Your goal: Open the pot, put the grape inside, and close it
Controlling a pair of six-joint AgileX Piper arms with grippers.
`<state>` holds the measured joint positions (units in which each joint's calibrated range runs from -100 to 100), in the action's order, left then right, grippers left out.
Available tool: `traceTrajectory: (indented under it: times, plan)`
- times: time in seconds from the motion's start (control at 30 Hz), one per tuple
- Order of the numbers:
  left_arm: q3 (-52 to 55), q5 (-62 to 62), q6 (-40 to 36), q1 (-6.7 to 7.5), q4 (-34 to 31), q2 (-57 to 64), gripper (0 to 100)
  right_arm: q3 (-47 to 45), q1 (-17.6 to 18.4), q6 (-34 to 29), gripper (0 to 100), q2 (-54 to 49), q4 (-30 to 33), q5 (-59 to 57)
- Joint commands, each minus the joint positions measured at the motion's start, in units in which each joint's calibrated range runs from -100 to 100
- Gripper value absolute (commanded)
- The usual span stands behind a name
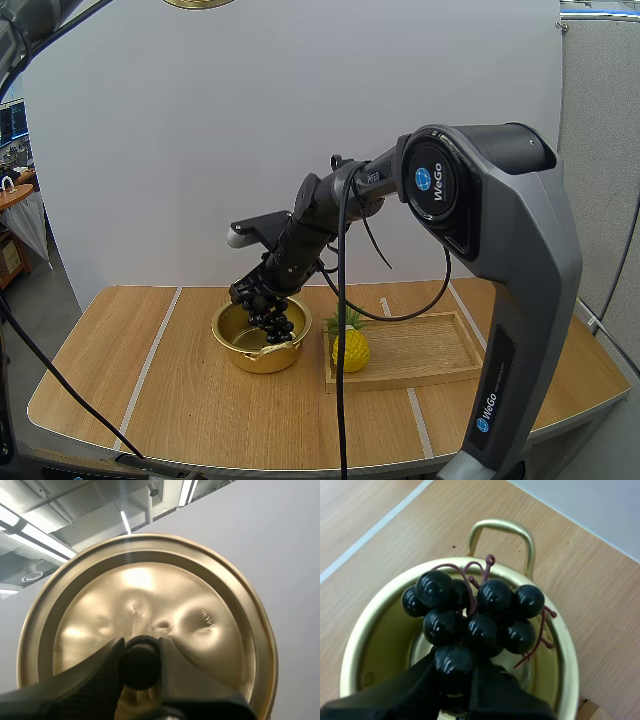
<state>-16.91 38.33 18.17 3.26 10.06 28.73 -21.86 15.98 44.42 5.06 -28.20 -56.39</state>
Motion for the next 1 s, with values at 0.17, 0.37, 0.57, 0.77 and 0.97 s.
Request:
traceTrajectory:
  times: [0.17,0.37,0.57,0.77,0.97]
  plan:
    - [-0.59,-2.55,-0.68,0.15,-0.04,0.4,0,-2.69,0.14,0.67,0,3.69,1.27,0.47]
    - [-0.59,-2.55,-0.68,0.15,-0.04,0.4,0,-2.53,0.81,0.67,0,5.09,1.89,2.17]
    - [-0.59,-2.55,-0.68,0.15,-0.04,0.4,0,-2.53,1.04,0.67,15,5.07,1.89,1.82]
    - [-0.59,-2.55,-0.68,0.15,-0.04,0.4,0,-2.53,1.04,-1.01,100,5.07,4.91,2.31]
    - [-0.59,-2.55,-0.68,0.15,-0.04,0.4,0,-2.53,1.04,-1.2,100,3.37,4.92,2.31]
